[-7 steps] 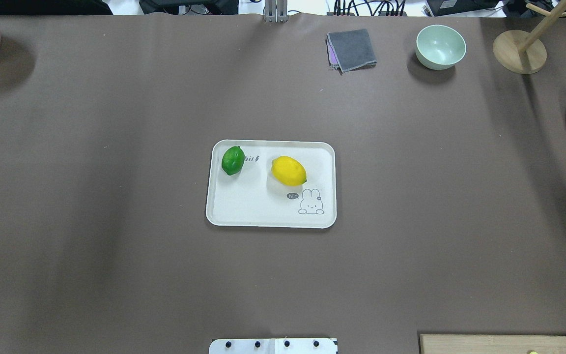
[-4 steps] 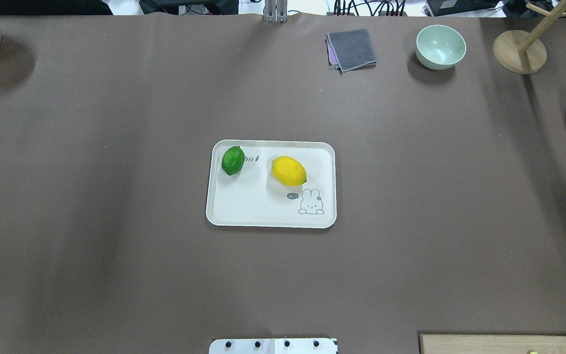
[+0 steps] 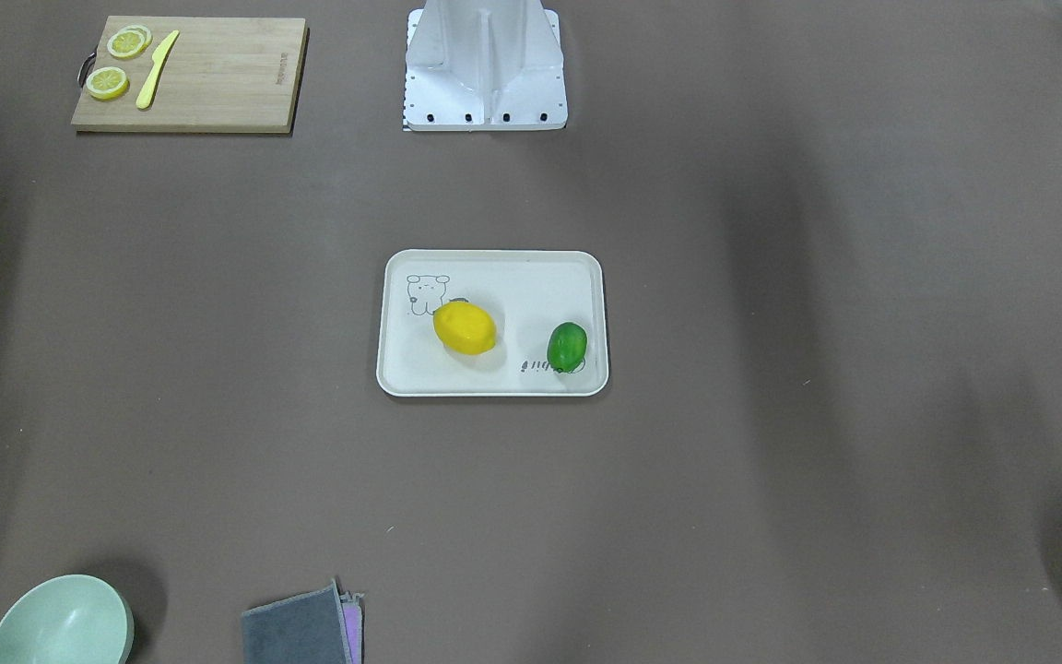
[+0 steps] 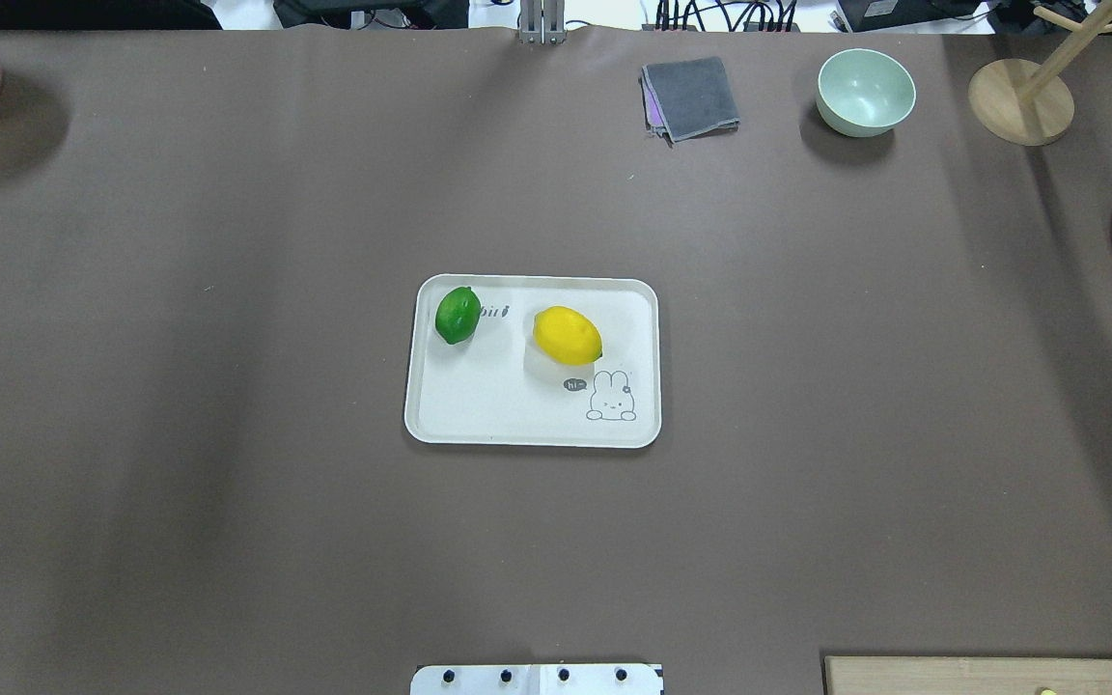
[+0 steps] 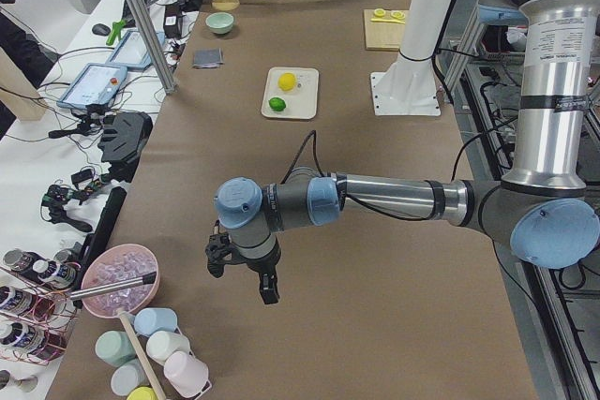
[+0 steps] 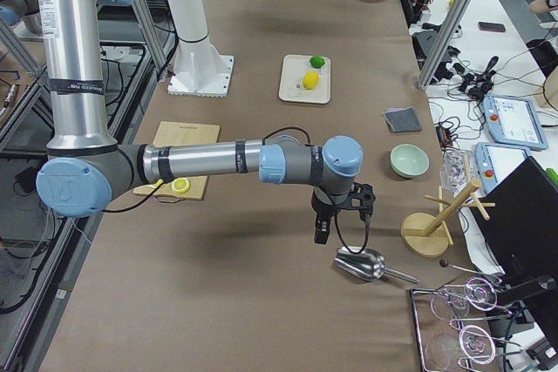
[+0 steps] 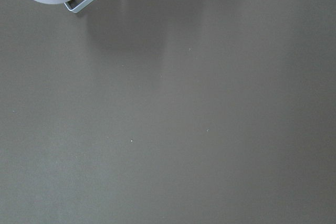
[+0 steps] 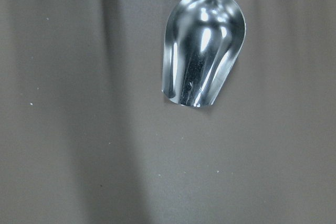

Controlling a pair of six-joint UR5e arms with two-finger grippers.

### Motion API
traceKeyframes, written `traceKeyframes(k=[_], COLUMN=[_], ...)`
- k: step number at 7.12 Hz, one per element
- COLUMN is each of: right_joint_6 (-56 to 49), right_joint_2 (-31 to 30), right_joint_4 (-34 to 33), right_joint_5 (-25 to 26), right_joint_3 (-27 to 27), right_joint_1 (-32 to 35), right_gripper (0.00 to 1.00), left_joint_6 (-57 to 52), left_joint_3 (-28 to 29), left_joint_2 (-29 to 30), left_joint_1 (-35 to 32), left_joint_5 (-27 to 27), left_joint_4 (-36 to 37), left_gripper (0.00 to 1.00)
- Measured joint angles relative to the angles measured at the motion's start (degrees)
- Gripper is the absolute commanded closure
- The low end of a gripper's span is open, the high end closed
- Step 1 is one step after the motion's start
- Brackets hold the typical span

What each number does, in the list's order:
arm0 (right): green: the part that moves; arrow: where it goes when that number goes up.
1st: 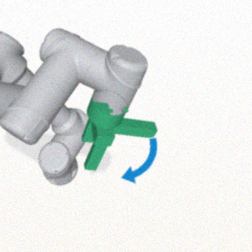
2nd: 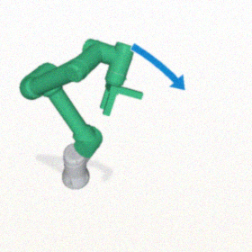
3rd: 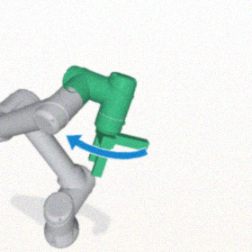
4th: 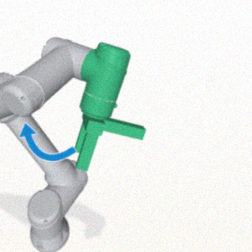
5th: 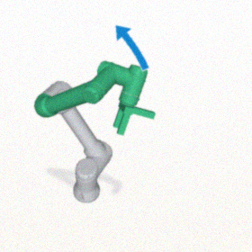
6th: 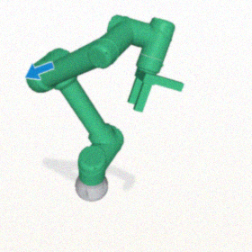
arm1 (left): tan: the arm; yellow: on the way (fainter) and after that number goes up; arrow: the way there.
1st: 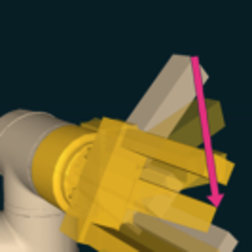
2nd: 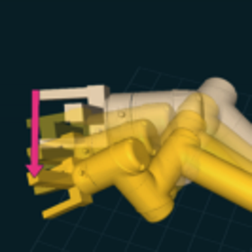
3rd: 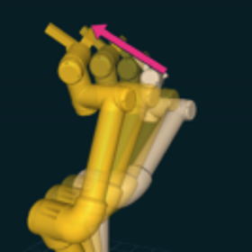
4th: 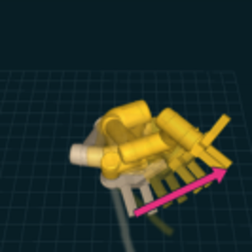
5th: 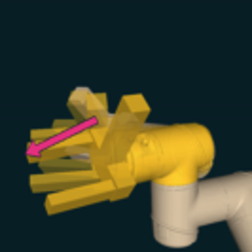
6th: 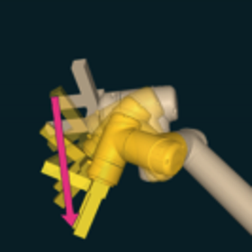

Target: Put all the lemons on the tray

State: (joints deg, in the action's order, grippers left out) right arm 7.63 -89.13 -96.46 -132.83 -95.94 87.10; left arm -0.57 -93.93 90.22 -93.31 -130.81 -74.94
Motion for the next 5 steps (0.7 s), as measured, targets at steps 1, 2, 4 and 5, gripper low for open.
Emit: traceKeyframes(k=[1,2,4,5], right_joint_6=[0.0,0.0,0.0,0.0], right_joint_2=[-1.4,-1.9,-2.2,-2.2], right_joint_4=[0.0,0.0,0.0,0.0], right_joint_5=[0.0,-0.1,-0.1,-0.1], right_joint_3=[-1.3,-1.9,-2.4,-2.4], right_joint_1=[0.1,0.2,0.3,0.3], right_gripper=[0.01,0.01,0.01,0.01], left_joint_6=[0.0,0.0,0.0,0.0], left_joint_3=[0.2,0.1,0.1,0.1], left_joint_2=[0.1,0.2,0.2,0.2], left_joint_1=[0.0,0.1,0.1,0.1], left_joint_5=[0.0,0.0,-0.1,-0.1], left_joint_4=[0.0,0.1,0.0,0.1], left_gripper=[0.02,0.02,0.02,0.02])
